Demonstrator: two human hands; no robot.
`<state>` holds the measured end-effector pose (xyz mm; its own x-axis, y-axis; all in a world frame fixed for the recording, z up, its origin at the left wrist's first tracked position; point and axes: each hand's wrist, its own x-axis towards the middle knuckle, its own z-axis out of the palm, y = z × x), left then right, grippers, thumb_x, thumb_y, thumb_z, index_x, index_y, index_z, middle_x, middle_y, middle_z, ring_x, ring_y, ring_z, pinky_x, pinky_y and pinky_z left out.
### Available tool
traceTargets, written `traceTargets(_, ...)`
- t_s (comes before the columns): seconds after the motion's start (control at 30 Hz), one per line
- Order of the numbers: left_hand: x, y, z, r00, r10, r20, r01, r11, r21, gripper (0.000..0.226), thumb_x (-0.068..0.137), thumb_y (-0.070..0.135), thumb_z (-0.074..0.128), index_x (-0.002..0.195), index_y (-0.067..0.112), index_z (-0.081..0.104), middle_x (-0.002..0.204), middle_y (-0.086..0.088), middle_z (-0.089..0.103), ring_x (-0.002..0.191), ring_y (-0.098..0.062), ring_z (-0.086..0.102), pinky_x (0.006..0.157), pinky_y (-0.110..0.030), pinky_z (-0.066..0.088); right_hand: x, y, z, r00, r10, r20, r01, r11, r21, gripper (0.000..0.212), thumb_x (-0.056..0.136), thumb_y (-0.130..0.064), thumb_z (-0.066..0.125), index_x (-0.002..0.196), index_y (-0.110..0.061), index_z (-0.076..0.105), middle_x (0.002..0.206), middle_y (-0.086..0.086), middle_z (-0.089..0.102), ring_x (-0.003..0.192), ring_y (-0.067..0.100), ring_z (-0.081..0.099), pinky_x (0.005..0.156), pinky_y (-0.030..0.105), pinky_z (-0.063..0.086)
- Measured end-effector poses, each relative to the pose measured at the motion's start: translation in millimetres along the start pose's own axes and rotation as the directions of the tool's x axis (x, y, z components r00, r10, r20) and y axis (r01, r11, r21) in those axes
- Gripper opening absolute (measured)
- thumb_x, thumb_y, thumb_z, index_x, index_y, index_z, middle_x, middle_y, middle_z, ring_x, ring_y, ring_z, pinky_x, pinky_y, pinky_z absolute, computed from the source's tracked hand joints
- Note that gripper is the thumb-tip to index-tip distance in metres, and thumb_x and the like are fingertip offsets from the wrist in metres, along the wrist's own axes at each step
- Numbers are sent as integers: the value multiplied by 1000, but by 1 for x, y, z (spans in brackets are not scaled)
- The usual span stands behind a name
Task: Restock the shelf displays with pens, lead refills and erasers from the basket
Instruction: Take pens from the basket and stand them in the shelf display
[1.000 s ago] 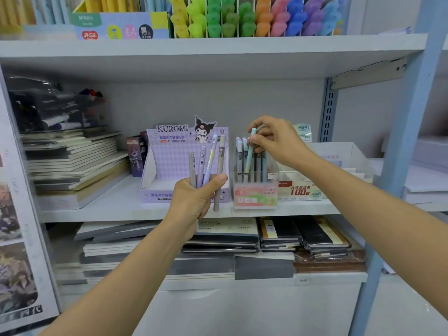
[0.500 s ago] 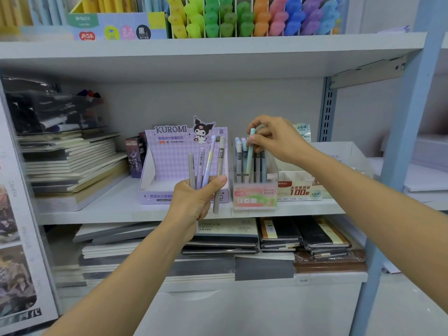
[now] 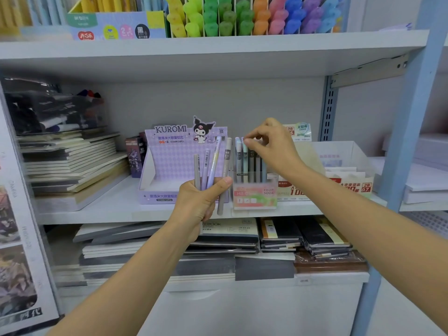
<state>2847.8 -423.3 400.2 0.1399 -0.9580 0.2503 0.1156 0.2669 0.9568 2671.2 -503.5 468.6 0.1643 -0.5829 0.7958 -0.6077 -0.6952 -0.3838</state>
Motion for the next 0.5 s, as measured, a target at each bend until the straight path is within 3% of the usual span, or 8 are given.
traceTargets(0.07,-2,1,2,1000,1,9,-1,1000,1,19,78,27,78,84,10,71,38,7,36,33,-8,19,34,-16,20,-4,-9,-9,1000,21,1,-21,986,168,8,90,-26,67,96,-22,70,87,-10,59,75,4,54,70,14,43)
traceTargets(0.17,-5,1,10,1000,7,23,-8,1000,16,19,77,28,79,81,11,71,39,6,33,33,-9,19,35,-16,19,-16,-26,-20,980,83,183,-160,875,458,13,90,-28,66,99,-20,69,85,-5,72,74,8,67,65,18,51)
traceTargets(0.3,-9,2,21,998,17,67,-19,999,32,23,78,31,78,81,9,69,41,6,31,33,-10,18,36,-17,18,-26,-32,-27,945,63,320,-227,831,508,22,89,-20,67,105,-4,67,89,11,74,76,18,70,66,24,56)
traceTargets(0.4,-11,6,23,992,37,118,-35,999,-19,23,88,34,68,71,19,72,45,6,29,35,-9,18,35,-19,18,-21,-27,-42,962,100,254,-231,791,566,18,94,-13,60,107,-1,64,89,12,73,77,17,69,70,25,57)
traceTargets(0.5,-8,10,22,997,27,77,-20,995,-97,18,98,22,54,99,16,71,49,6,33,36,-8,23,34,-18,20,-10,-15,-60,981,189,54,-184,787,589,11,97,-7,54,103,-3,61,87,9,71,76,12,69,69,22,57)
